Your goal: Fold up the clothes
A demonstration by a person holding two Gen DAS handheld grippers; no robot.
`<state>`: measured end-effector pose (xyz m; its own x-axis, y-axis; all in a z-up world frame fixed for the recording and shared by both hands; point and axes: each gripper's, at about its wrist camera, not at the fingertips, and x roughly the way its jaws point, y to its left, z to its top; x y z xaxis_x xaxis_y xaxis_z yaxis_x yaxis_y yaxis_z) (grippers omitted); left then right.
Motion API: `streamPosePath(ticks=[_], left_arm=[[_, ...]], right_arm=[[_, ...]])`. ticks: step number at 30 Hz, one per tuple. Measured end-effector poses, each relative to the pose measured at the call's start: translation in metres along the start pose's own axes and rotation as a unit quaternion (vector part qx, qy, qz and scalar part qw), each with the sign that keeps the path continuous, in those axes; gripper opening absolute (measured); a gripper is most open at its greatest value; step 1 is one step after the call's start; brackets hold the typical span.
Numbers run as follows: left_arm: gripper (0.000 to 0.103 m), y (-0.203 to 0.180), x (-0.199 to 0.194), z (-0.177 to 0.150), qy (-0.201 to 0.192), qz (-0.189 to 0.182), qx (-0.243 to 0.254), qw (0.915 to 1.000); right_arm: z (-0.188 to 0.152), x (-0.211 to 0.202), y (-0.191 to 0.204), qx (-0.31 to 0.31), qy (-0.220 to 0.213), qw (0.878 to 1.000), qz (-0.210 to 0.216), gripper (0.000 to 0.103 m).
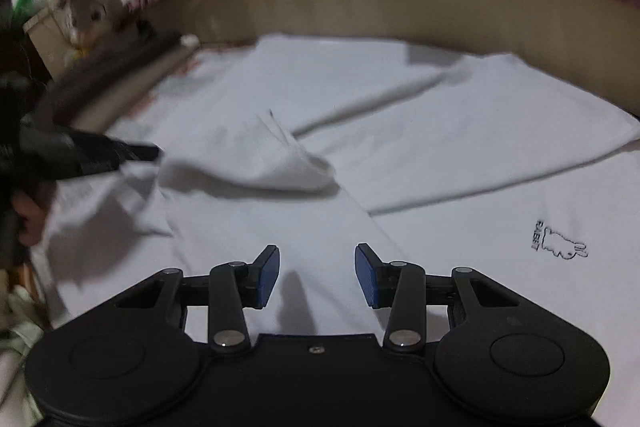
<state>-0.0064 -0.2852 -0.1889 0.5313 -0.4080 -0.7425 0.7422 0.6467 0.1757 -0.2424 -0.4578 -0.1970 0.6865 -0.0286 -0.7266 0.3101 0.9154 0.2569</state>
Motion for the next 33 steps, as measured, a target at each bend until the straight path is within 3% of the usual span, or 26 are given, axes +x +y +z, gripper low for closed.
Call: streamPosePath(ticks=[1,2,5,6,7,9,12,15,17,18,19,22,26,29,33], left_arm=[[0.004,0.002,-0.002,-0.001,-0.007,0.004,0.001,1.0],[0.005,0.003,-0.007,0.001,-0.023,-0.016,-0.011,0.9996],[0.01,-0.003,-0.034,0.011,-0.093,-0.117,-0.03,0.9884],[0.025,-0.012,-0.042,0.014,-0.113,-0.156,-0.012,0.9812],[0.052,-0.023,-0.048,0.016,-0.123,-0.194,0.012,0.9733],[0.07,-0.05,-0.051,0.016,-0.127,-0.236,0.069,0.961],[0.07,-0.086,-0.039,0.008,-0.138,-0.198,0.171,0.9552],[0.07,-0.102,-0.009,0.008,-0.093,-0.158,0.207,0.9609],[0.058,-0.094,0.003,0.009,-0.08,-0.168,0.163,0.9689],[0.031,-0.086,0.005,0.013,-0.078,-0.175,0.132,0.9726],[0.017,-0.078,0.009,0.018,-0.067,-0.176,0.103,0.9768],[0.014,-0.046,0.002,0.026,-0.081,-0.147,0.03,0.9853],[0.016,0.001,0.0,0.015,-0.083,-0.162,-0.105,0.9777],[0.016,0.013,0.008,0.008,-0.073,-0.127,-0.139,0.9794],[0.014,0.033,0.018,0.006,-0.081,-0.103,-0.189,0.9731]], right_arm=[[-0.001,0.004,-0.001,0.004,0.008,1.0,-0.002,0.047],[-0.001,0.008,-0.002,0.008,0.017,1.0,-0.005,0.047],[0.001,0.008,-0.001,-0.009,0.018,1.0,-0.006,0.048],[0.001,0.008,-0.002,-0.008,0.018,1.0,-0.004,0.049],[0.001,0.008,-0.002,-0.005,0.017,1.0,-0.002,0.051],[0.001,0.007,-0.002,-0.007,0.015,1.0,0.005,0.052],[0.003,0.01,-0.003,-0.009,0.011,1.0,0.013,0.053],[0.004,0.013,-0.005,-0.004,0.006,1.0,0.02,0.053],[0.004,0.014,-0.004,-0.005,0.003,1.0,0.021,0.054],[0.004,0.014,-0.004,-0.008,0.003,1.0,0.02,0.054],[0.003,0.014,-0.002,-0.015,0.003,1.0,0.017,0.054],[0.001,0.013,0.005,-0.041,0.005,0.999,0.005,0.054],[0.001,0.015,0.012,-0.064,0.01,0.998,-0.007,0.054],[0.0,0.015,0.015,-0.076,0.013,0.997,-0.014,0.054],[-0.002,0.014,0.02,-0.097,0.016,0.995,-0.023,0.055]])
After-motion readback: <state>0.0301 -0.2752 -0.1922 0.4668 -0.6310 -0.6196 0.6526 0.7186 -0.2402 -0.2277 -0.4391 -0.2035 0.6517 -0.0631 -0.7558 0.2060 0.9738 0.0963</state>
